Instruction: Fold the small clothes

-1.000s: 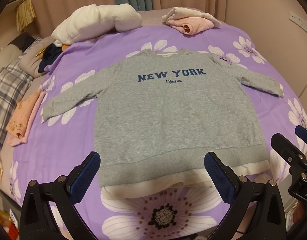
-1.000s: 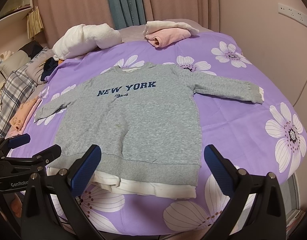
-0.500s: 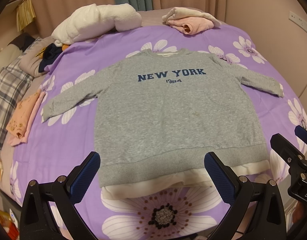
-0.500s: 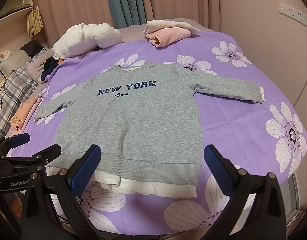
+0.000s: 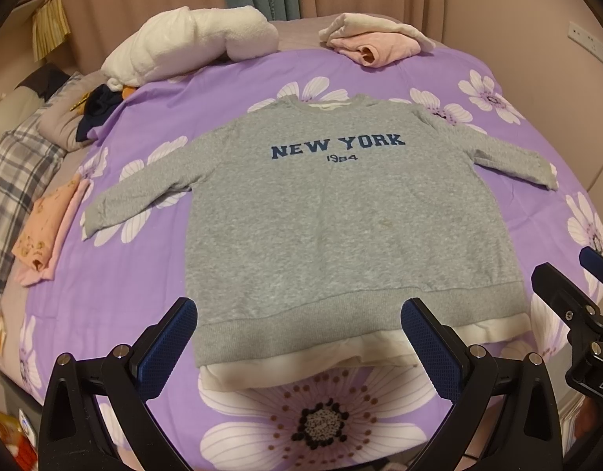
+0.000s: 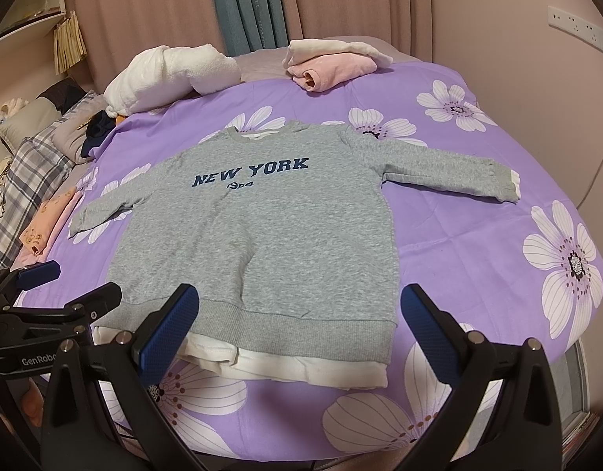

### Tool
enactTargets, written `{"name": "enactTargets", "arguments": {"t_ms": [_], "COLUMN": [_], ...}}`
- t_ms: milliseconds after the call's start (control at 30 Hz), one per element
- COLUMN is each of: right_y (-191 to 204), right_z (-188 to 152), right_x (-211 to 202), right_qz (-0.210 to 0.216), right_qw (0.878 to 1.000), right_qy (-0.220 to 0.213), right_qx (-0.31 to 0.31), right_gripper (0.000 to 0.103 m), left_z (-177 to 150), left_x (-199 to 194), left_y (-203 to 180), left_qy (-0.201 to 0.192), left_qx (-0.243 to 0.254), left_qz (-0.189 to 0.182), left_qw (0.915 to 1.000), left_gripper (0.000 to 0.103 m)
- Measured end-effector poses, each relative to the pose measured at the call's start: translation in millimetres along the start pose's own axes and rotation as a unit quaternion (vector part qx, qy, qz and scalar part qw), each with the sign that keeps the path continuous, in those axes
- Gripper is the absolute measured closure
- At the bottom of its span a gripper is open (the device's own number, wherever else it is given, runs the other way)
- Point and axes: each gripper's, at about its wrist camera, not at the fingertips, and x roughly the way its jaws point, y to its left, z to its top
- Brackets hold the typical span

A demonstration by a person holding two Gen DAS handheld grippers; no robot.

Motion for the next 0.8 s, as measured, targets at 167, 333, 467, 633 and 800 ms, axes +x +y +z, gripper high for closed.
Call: {"name": "enactTargets", "arguments": {"t_ms": [167,333,467,633,800], "right_y": [-4,-28,-58,-104,-165], "right_z": [-2,-5,-12,-10,-1], "right_x": [1,18,37,43,56], "right_qz": [0.018,0.122,0.167,0.196,0.174], "right_qw": [1.0,0.988,0.971,0.948,0.92], "right_qy": [-0.003,0.007,0.014,-0.026,-0.068], "right_qx": [0.016,0.092,0.168,0.251,0.344], "right_gripper": [0.0,0.0,0.0,0.0,0.0], "left_z": [-2,4,10,22,42], "left_x": [4,22,43,57,68], "left_y": [3,15,22,29,32], "left_qy": [0.002,0.018,0.034,0.028,0.005], "left_qx": [-0.006,-0.044,-0.071,-0.098,-0.131], "left_qz": [-0.012,-0.058,-0.079,-0.131,-0.199], "left_qw": [0.9999,0.9972,0.9937,0.9861,0.971], "left_gripper": [0.0,0.0,0.0,0.0,0.0]}}
